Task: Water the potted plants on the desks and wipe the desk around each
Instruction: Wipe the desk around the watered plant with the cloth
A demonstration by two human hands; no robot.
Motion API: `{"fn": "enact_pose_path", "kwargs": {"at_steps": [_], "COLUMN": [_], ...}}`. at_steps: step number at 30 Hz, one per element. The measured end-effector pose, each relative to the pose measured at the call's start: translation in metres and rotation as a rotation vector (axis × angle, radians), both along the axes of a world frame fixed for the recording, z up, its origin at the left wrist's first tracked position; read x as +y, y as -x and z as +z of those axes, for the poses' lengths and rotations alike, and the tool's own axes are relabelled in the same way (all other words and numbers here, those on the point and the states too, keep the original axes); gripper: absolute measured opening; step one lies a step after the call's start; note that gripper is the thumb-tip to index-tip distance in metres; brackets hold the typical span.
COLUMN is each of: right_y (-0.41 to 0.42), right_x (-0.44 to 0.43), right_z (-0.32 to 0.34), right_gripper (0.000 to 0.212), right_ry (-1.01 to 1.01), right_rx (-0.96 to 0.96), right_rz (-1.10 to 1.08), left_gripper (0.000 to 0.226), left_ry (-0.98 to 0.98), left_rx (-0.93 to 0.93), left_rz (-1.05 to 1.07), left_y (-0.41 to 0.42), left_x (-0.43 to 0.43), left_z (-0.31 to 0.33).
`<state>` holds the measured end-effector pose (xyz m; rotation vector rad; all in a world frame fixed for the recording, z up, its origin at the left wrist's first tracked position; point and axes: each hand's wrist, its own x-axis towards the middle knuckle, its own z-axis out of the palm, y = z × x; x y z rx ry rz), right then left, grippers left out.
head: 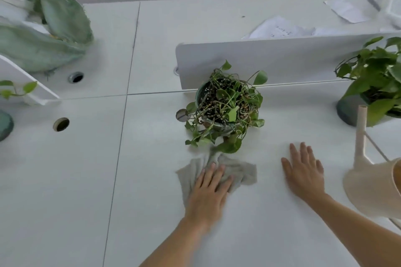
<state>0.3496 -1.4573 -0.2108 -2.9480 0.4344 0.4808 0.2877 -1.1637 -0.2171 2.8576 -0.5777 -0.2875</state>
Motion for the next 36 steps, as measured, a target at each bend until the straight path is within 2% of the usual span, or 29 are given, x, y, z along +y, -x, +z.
{"fn": "enact_pose_path", "kwargs": {"at_steps": [4, 7, 11, 14, 19, 24, 30, 34, 36], "right_y": [0.003, 0.004, 0.003, 0.002, 0.003, 0.002, -0.001, 0.017, 0.056], "right_x": [0.011, 0.014, 0.012, 0.012, 0.007, 0.009, 0.01, -0.003, -0.016], "right_z": [-0.009, -0.015, -0.021, -0.025, -0.029, -0.03, -0.027, -0.014, -0.005], "right_gripper": [0.063, 0.063, 0.075, 0.075, 0.072, 0.073, 0.064, 0.062, 0.065], "right_ry": [0.016, 0.028, 0.036, 0.058, 0.067, 0.062, 0.054, -0.043, -0.065], "right_rx": [-0.032, -0.051, -0.106, -0.106, -0.119, -0.133, -0.088, -0.057, -0.017], "right_rz": [-0.065, -0.079, -0.085, -0.083, -0.08, -0.076, -0.05, 0.103, 0.209], "left_gripper": [0.052, 0.059, 0.054, 0.055, 0.054, 0.057, 0.059, 0.058, 0.057], "left_ry": [-0.146, -0.218, -0.162, -0.172, -0.177, -0.143, -0.121, -0.126, -0.115], "left_rx": [0.018, 0.04, 0.089, 0.097, 0.089, 0.029, 0.041, 0.047, 0.051], "left_rz": [0.183, 0.281, 0.422, 0.44, 0.462, 0.454, 0.373, 0.367, 0.33], "left_y": [-0.022, -0.069, -0.151, -0.201, -0.224, -0.181, -0.06, 0.034, 0.079], "left_x": [0.076, 0.115, 0.128, 0.136, 0.148, 0.14, 0.095, 0.047, 0.01], "left_z": [-0.004, -0.002, 0.002, -0.001, -0.007, -0.009, -0.007, -0.012, -0.01]}}
